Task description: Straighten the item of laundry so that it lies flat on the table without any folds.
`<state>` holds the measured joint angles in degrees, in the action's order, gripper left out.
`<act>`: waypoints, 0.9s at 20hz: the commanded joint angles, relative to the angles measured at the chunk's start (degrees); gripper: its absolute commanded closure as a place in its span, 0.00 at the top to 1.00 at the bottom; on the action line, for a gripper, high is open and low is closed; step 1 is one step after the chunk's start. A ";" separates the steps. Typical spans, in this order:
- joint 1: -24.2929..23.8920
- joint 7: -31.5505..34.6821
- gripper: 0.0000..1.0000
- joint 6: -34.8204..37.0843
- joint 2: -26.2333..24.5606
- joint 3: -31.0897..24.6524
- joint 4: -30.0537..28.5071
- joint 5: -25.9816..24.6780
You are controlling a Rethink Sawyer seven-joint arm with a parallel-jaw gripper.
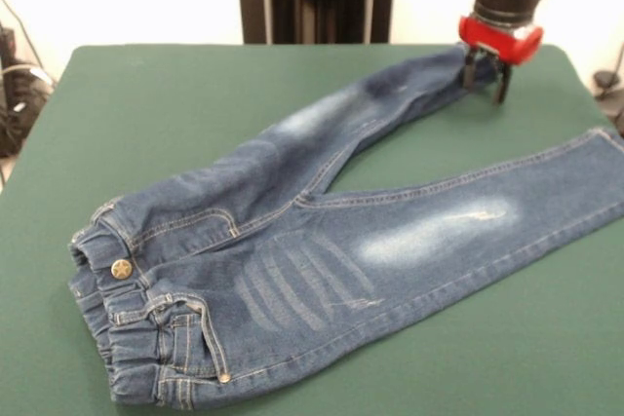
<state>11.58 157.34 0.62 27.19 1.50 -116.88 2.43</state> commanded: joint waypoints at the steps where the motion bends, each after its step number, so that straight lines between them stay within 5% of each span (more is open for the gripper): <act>1: 0.46 6.53 1.00 -2.49 -0.90 -6.65 -5.86 -0.60; 9: 1.86 7.07 1.00 0.32 4.49 -6.92 -9.17 1.38; 18: 1.72 6.57 1.00 -0.72 3.66 -7.12 -8.66 1.82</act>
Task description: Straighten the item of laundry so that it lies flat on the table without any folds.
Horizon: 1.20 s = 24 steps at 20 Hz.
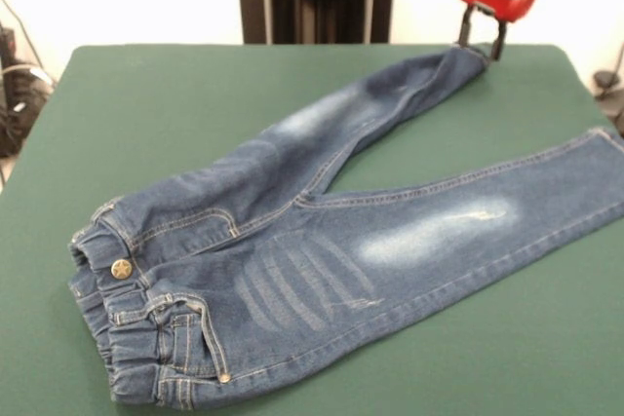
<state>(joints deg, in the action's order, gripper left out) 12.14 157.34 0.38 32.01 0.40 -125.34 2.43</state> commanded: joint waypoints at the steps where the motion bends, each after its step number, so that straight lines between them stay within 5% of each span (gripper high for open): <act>1: 1.11 6.50 1.00 -0.26 -0.86 -5.93 -0.38 1.80; 13: 0.69 4.86 1.00 -4.61 -9.38 -3.53 7.39 1.82; 24: -2.03 3.08 1.00 -5.48 -10.54 -3.62 8.35 -0.14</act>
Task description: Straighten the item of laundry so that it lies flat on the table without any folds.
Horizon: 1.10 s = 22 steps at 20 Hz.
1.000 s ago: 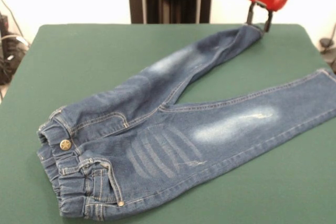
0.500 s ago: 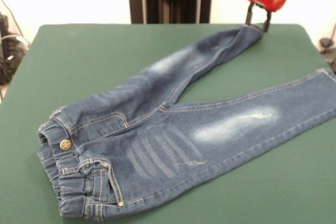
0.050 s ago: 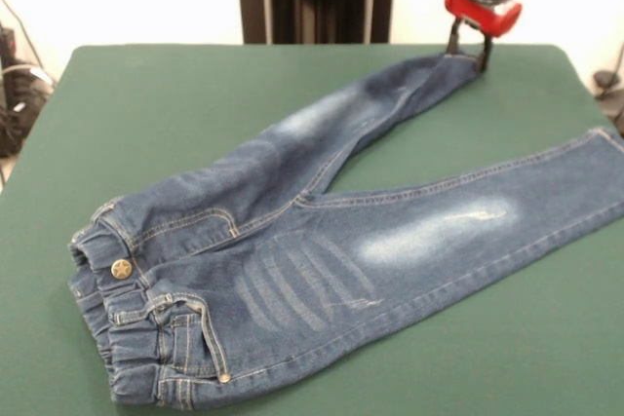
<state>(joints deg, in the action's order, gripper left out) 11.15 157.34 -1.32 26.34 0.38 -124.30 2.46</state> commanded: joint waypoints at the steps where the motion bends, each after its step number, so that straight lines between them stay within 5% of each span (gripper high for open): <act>1: -1.25 2.98 1.00 -4.13 -5.39 -3.64 7.62 -0.33; 6: -0.32 1.81 1.00 -2.16 -5.48 -2.32 8.66 -0.86; 7: -0.34 2.05 0.00 -1.96 -5.51 -2.36 8.79 -1.24; 22: 5.00 4.77 0.00 1.50 -3.39 -0.98 11.66 2.91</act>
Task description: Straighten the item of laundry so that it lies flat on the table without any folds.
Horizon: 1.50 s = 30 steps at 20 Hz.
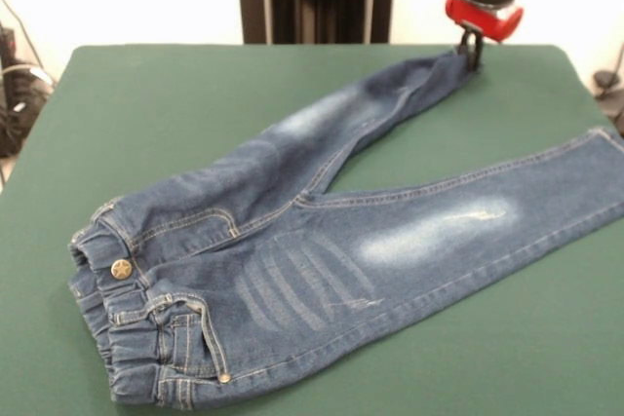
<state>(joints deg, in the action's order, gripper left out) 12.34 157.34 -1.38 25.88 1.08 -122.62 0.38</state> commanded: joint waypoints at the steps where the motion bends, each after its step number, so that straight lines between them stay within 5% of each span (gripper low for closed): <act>1: 5.12 5.19 0.00 3.37 -2.31 -1.17 10.57 6.08; 10: 13.97 9.39 0.00 13.46 -1.26 1.30 17.49 14.59; 16: 17.45 10.65 0.00 10.41 -4.26 2.47 18.96 18.20; 28: 17.13 9.05 0.00 6.53 -6.16 0.62 18.52 19.15; 29: 17.18 9.15 1.00 6.47 -6.05 0.52 18.36 19.21; 30: 17.43 9.25 1.00 6.45 -6.06 0.67 18.39 19.31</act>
<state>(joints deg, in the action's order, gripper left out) 27.64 157.34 8.18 24.58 8.42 -113.09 13.34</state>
